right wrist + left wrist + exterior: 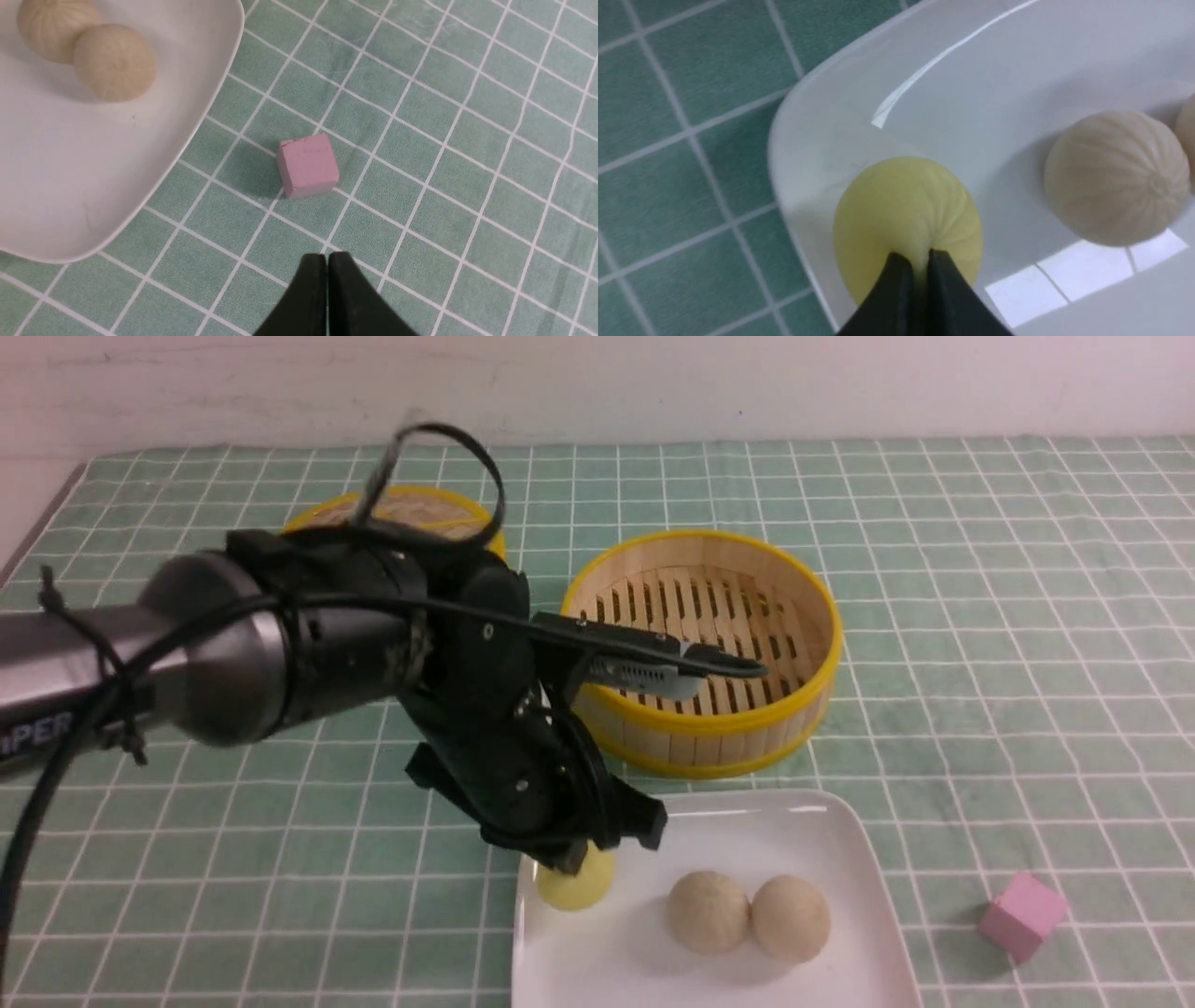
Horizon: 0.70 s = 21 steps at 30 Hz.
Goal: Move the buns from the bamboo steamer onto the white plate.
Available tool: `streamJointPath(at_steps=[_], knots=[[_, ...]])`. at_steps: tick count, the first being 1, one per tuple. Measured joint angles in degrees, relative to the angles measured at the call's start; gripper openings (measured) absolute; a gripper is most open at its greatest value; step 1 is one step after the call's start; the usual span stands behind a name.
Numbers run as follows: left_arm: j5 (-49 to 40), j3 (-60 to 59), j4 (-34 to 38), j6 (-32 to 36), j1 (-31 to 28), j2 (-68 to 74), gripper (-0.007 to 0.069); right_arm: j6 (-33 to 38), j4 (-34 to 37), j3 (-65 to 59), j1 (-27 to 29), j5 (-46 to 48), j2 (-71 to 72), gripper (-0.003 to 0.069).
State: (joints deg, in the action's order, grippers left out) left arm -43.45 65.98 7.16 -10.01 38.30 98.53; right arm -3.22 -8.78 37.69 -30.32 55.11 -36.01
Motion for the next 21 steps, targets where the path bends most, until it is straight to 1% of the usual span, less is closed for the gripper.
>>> streamJointPath(at_steps=[3, 4, 5, 6, 8, 9, 10, 12, 13, 15, 17, 21], knots=[[2.0, -0.6, 1.6, 0.0, 0.2, 2.2, 0.007, 0.0, 0.2, 0.0, 0.0, 0.1, 0.0, 0.0031], [2.5, -0.7, 2.4, 0.0, 0.2, 2.9, 0.0097, 0.0, 0.2, 0.0, 0.0, 0.1, 0.1, 0.0033], [2.5, -0.7, 2.4, 0.0, 0.2, 3.0, 0.0097, 0.0, 0.2, 0.0, 0.0, 0.1, 0.2, 0.0033], [2.7, -0.7, 2.5, 0.0, 0.2, 3.3, 0.0121, 0.0, 0.2, 0.0, 0.0, 0.3, 0.4, 0.0033], [2.8, -0.5, 2.8, 0.0, 0.2, 3.4, 0.0204, 0.0, 0.6, 0.3, 0.0, 2.6, 2.1, 0.0033], [2.8, -0.2, 2.8, 0.0, 0.2, 3.3, 0.023, 0.0, 0.8, 0.5, 0.0, 3.3, 2.7, 0.0033], [2.8, -0.1, 2.8, 0.0, 0.2, 3.3, 0.0237, 0.0, 0.8, 0.6, 0.0, 3.7, 3.0, 0.0033], [2.7, 1.3, 2.6, 0.0, 0.3, 2.6, 0.0316, 0.0, 0.9, 1.3, 0.0, 7.1, 5.9, 0.0033], [2.7, 1.5, 2.6, 0.0, 0.3, 2.5, 0.0321, 0.0, 0.9, 1.4, 0.0, 8.0, 6.7, 0.0033], [2.7, 2.9, 2.6, 0.0, 0.3, 1.4, 0.0377, -0.8, 0.9, 1.8, 0.0, 11.0, 9.9, 0.0033], [2.7, 3.8, 2.6, 0.0, 0.3, 0.6, 0.0407, -1.9, 0.9, 1.8, 0.0, 13.5, 13.5, 0.0033], [2.3, 4.7, 2.6, 0.0, 0.3, 0.2, 0.0421, -4.1, 1.7, 1.9, 0.0, 14.8, 20.5, 0.0029]])
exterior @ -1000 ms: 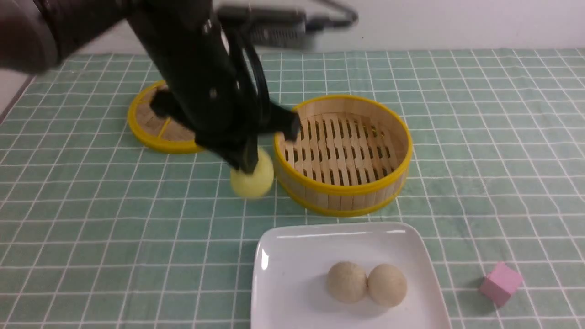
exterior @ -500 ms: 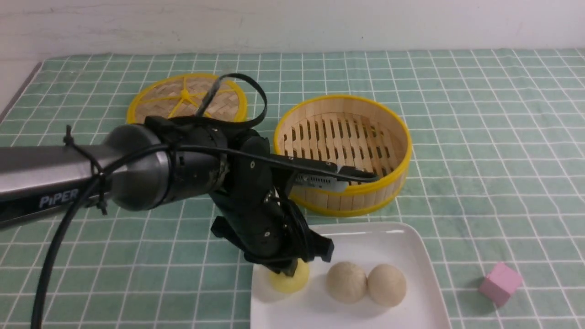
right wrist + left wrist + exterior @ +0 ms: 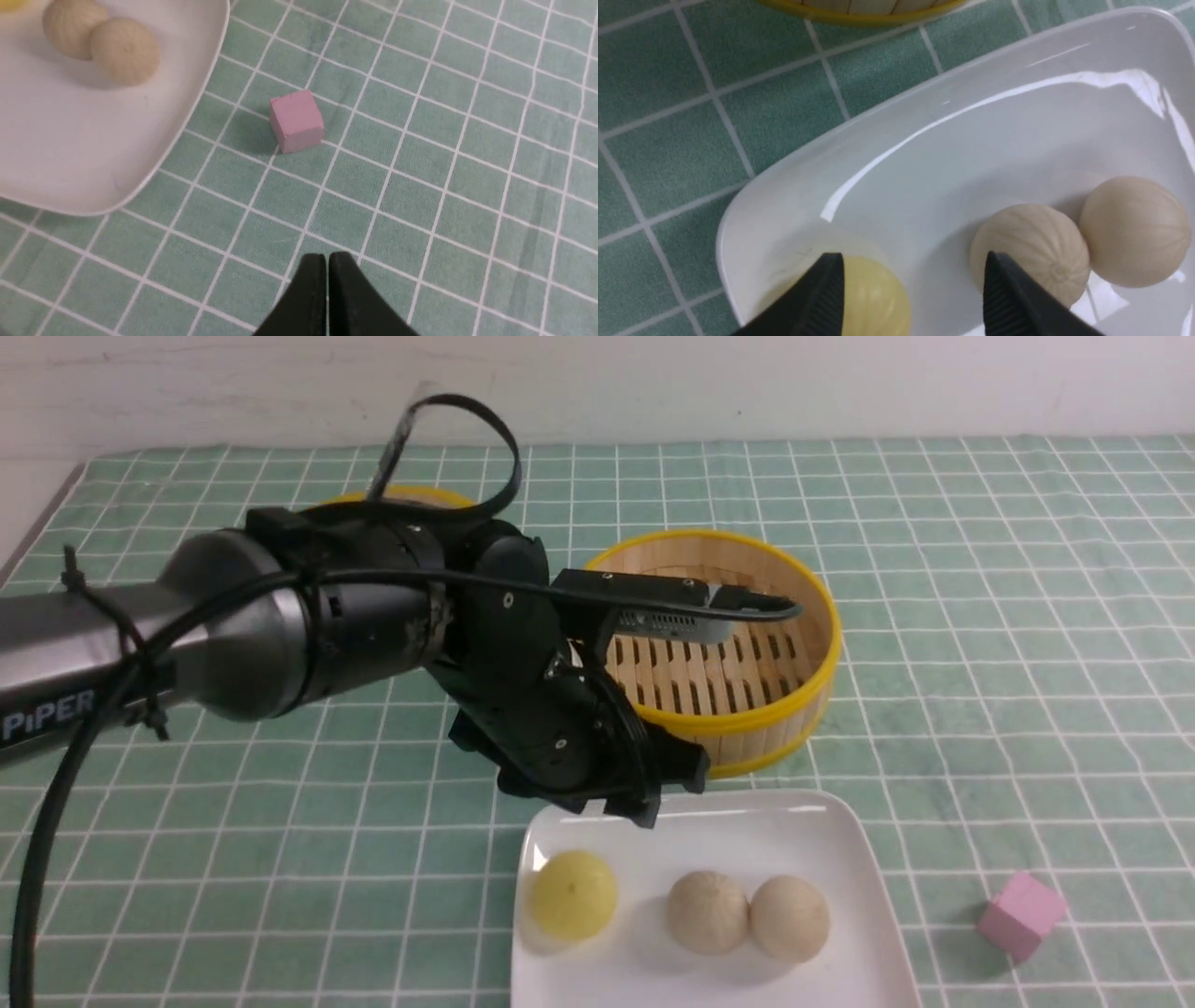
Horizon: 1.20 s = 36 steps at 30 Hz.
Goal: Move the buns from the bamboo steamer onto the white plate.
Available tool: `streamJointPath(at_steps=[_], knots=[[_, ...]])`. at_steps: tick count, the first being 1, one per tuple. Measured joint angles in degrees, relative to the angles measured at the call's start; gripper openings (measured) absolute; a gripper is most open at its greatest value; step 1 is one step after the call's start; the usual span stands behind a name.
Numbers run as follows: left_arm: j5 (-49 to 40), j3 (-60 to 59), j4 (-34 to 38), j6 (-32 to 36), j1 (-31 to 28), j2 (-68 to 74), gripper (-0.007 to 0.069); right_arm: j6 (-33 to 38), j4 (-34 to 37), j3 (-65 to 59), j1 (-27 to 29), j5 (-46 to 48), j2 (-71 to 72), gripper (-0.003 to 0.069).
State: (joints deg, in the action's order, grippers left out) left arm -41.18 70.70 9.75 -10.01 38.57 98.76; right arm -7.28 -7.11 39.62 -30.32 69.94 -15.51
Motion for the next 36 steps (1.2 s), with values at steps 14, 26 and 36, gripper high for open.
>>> streamJointPath(at_steps=[14, 26, 36], knots=[[-0.9, 0.1, 0.0, 0.0, 0.0, 0.0, 0.0257, -0.8, 6.5, -15.7, 0.0, -35.4, 10.2, -0.0008], [-1.9, 0.1, -0.2, 1.5, 0.0, 0.0, 0.0001, -0.5, 6.5, -18.0, 0.0, -42.0, 10.1, -0.0008], [0.7, 0.1, -0.2, 1.5, 0.0, 0.0, 0.0001, -0.5, 6.5, -18.0, 0.0, -42.0, 10.1, -0.0003]])
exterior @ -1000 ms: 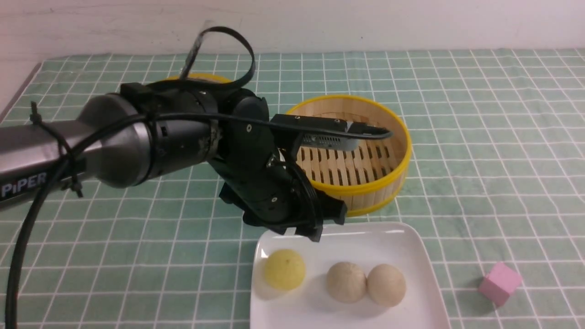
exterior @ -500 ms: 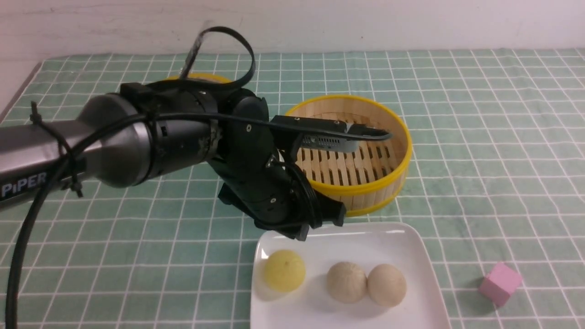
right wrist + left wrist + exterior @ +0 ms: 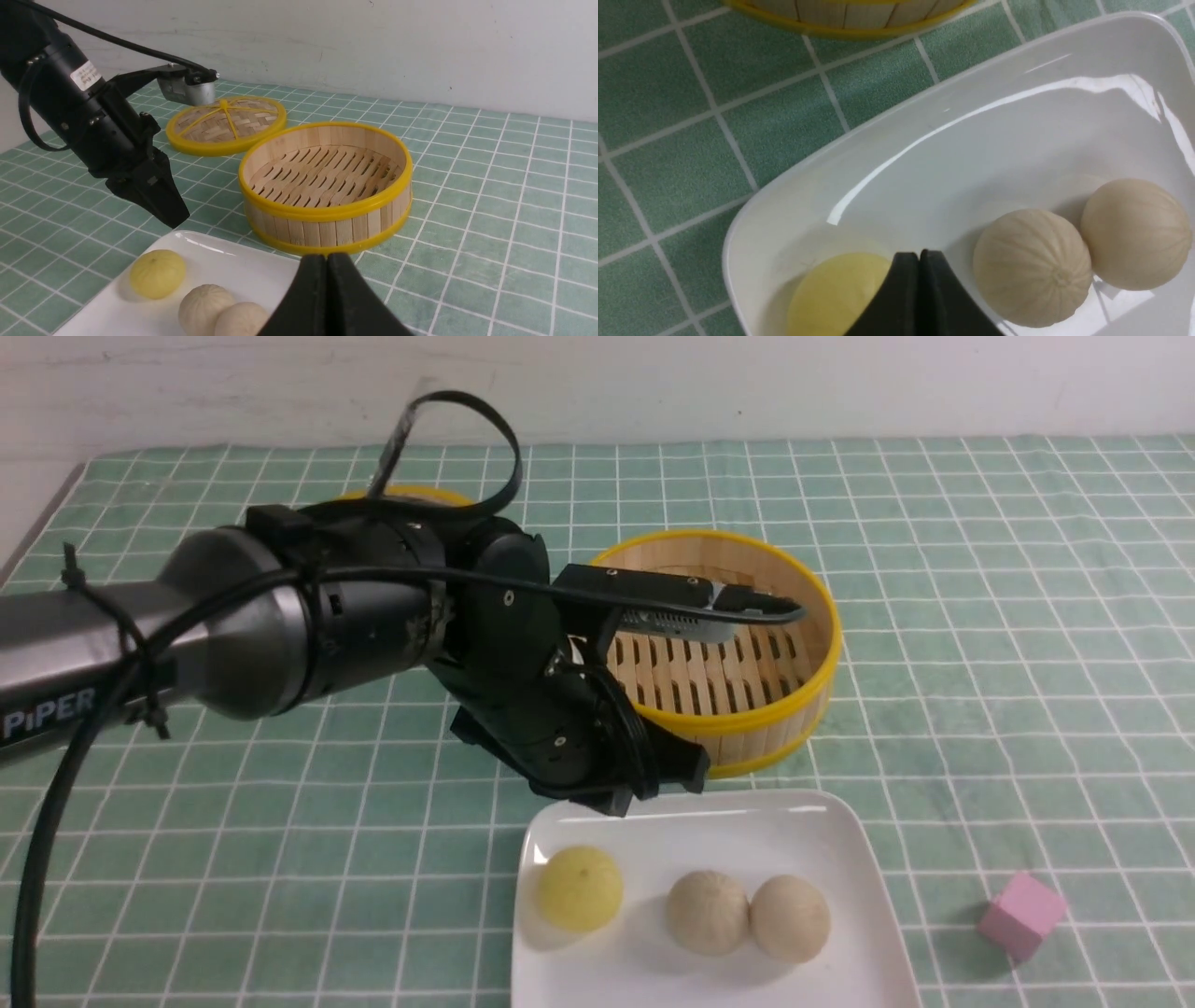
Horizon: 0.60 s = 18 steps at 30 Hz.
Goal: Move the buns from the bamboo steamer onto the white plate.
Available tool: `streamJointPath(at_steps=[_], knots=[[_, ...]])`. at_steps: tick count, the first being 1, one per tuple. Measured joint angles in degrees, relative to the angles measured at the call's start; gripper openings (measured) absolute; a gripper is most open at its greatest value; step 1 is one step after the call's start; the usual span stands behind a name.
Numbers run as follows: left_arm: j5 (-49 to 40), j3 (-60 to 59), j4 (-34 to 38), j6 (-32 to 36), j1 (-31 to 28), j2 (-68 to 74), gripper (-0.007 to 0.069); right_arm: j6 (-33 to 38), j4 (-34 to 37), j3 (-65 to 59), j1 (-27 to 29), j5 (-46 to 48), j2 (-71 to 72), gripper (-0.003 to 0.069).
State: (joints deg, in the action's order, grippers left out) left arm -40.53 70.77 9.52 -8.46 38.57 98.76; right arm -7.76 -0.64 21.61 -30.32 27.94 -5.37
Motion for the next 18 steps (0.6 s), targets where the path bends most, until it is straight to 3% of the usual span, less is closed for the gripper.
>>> streamJointPath(at_steps=[18], knots=[[1.4, 0.0, -2.1, 0.1, 0.0, 0.0, 0.0018, 0.0, 0.0, -3.0, 0.2, 0.1, 0.6, 0.0009]])
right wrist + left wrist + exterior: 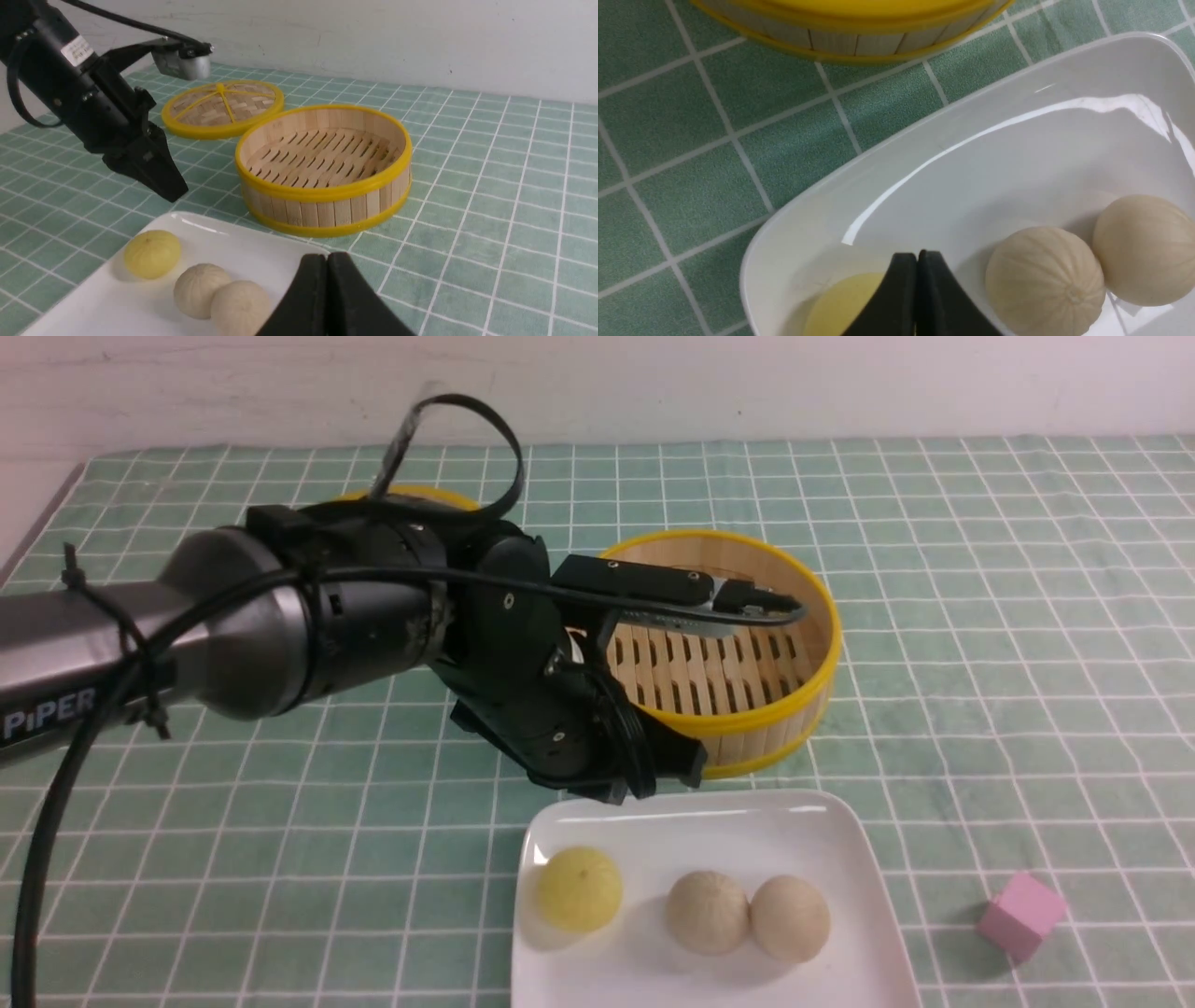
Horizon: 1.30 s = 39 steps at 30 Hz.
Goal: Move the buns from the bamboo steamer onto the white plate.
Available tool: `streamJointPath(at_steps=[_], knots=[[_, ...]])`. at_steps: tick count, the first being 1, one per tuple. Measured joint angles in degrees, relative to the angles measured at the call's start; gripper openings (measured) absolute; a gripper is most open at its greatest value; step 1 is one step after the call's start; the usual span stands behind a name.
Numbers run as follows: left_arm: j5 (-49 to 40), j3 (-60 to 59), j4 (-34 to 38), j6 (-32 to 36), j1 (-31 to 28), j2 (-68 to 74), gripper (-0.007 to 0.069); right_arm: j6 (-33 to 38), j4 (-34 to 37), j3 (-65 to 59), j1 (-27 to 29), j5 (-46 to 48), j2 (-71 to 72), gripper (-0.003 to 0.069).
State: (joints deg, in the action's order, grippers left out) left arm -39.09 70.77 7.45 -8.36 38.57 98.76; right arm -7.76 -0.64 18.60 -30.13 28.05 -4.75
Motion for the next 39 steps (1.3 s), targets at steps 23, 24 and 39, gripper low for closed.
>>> streamJointPath(at_steps=[23, 24, 39], knots=[[0.0, 0.0, -1.3, 0.0, 0.0, -6.2, 0.0024, 0.0, 0.0, -19.2, 31.4, -5.3, 5.3, 0.0029], [-0.1, 0.0, -1.8, 0.0, 0.0, -7.5, 0.0024, 0.0, 0.0, -19.2, 31.5, -5.4, 5.3, 0.0031], [-5.9, 0.0, -10.0, -0.1, 0.0, -30.0, 0.0026, 0.0, 0.0, -19.2, 29.4, -5.5, 5.3, 0.0045]])
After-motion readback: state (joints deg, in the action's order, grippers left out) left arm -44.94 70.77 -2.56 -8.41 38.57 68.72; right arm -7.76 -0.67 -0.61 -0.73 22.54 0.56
